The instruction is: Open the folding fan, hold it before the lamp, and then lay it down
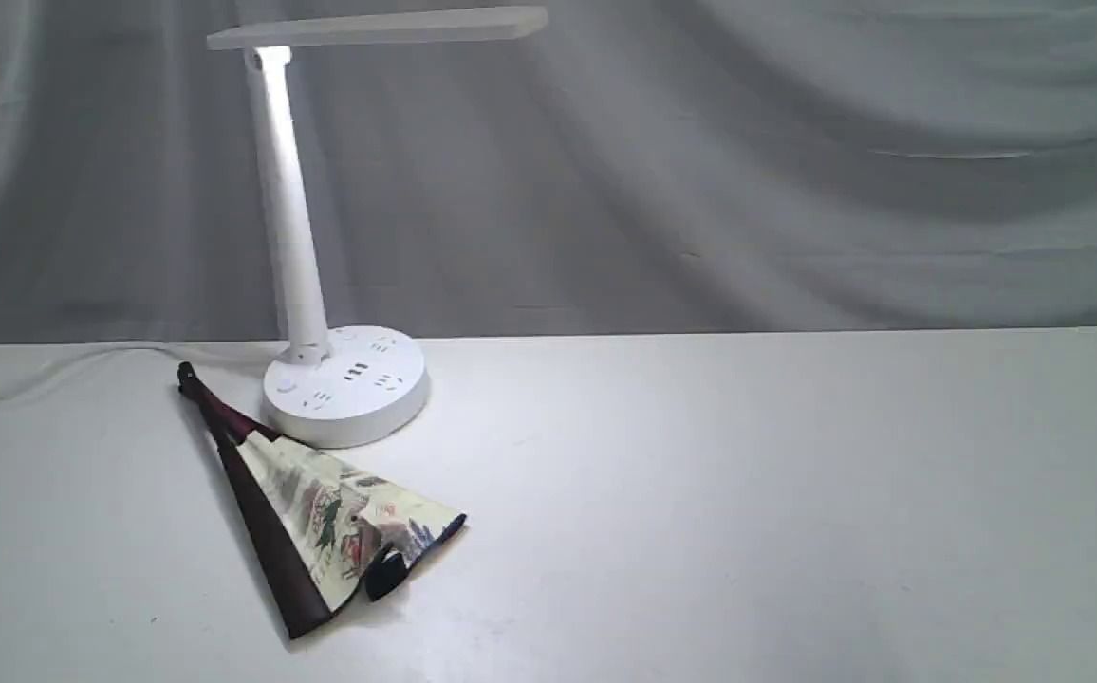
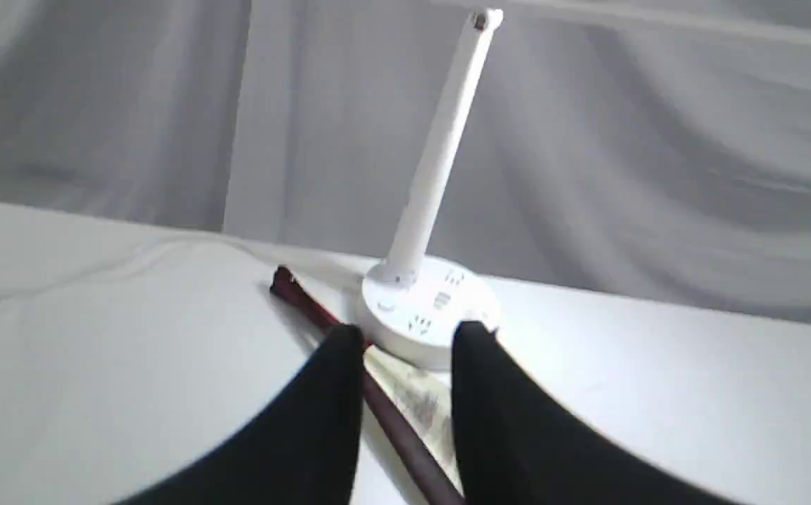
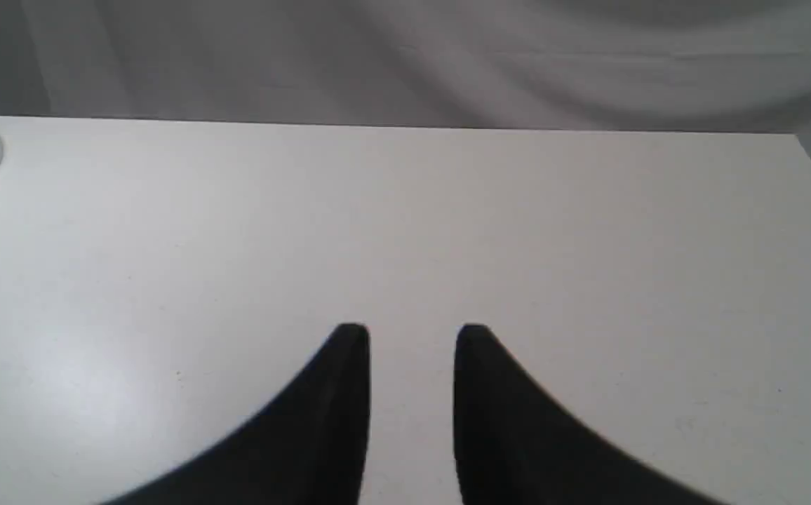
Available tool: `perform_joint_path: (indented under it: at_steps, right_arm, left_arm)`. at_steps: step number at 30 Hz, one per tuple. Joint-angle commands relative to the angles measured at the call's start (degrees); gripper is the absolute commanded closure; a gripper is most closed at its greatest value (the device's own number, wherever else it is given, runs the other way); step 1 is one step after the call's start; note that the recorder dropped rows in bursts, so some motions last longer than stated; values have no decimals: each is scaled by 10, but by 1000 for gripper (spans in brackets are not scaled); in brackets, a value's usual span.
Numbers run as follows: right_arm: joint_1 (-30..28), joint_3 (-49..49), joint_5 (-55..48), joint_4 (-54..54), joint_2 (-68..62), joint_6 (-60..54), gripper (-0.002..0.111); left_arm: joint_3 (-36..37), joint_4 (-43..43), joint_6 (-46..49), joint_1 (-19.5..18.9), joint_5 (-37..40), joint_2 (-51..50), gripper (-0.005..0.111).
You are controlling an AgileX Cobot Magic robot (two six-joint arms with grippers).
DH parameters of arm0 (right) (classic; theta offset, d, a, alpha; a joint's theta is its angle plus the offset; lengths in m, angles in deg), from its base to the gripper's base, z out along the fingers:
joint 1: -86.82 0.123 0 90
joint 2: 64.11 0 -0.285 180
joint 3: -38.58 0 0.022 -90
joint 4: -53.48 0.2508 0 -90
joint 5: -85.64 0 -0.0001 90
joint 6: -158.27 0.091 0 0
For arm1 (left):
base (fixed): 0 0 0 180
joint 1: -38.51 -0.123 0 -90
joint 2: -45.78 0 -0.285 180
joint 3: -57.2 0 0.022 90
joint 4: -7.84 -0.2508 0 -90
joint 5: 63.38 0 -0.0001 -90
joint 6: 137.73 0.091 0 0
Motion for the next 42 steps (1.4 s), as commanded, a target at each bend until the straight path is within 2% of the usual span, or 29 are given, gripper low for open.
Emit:
perform_joint_path:
  at_steps: [1, 5, 8, 14, 17, 21, 23, 27, 29, 36, 42]
  right_arm:
    - [2, -10, -6, 4, -35, 1, 80]
    - [2, -10, -21, 15, -65, 1, 78]
    - [2, -10, -27, 76, -88, -19, 78]
    - [2, -10, -40, 267, -148, -231, 81]
    - [2, -10, -48, 309, -173, -275, 81]
    - [2, -10, -55, 313, -194, -289, 81]
    - [2, -10, -57, 313, -196, -289, 81]
    - [2, -10, -61, 317, -195, -289, 81]
    - [2, -10, -62, 319, -195, -291, 81]
    - [2, -10, -65, 319, -195, -293, 81]
    - [2, -10, -65, 319, -195, -296, 81]
  left_arm:
    - [-6, 3, -3, 3, -8, -63, 79]
    - [-6, 3, -3, 3, -22, -134, 79]
    - [-7, 3, -1, 3, -29, -187, 79]
    - [-8, 3, 1, 3, -61, -271, 79]
    - [-8, 3, 32, 3, -79, -306, 79]
    - [-8, 3, 41, 3, -106, -349, 79]
    - [-22, 3, 41, 3, -86, -373, 78]
    - [-78, 3, 44, 3, -26, -437, 61]
    - [-103, 6, 44, 3, -19, -464, 57]
    - [-183, 38, 44, 4, 15, -554, 57]
    - [-254, 39, 44, 48, 69, -635, 57]
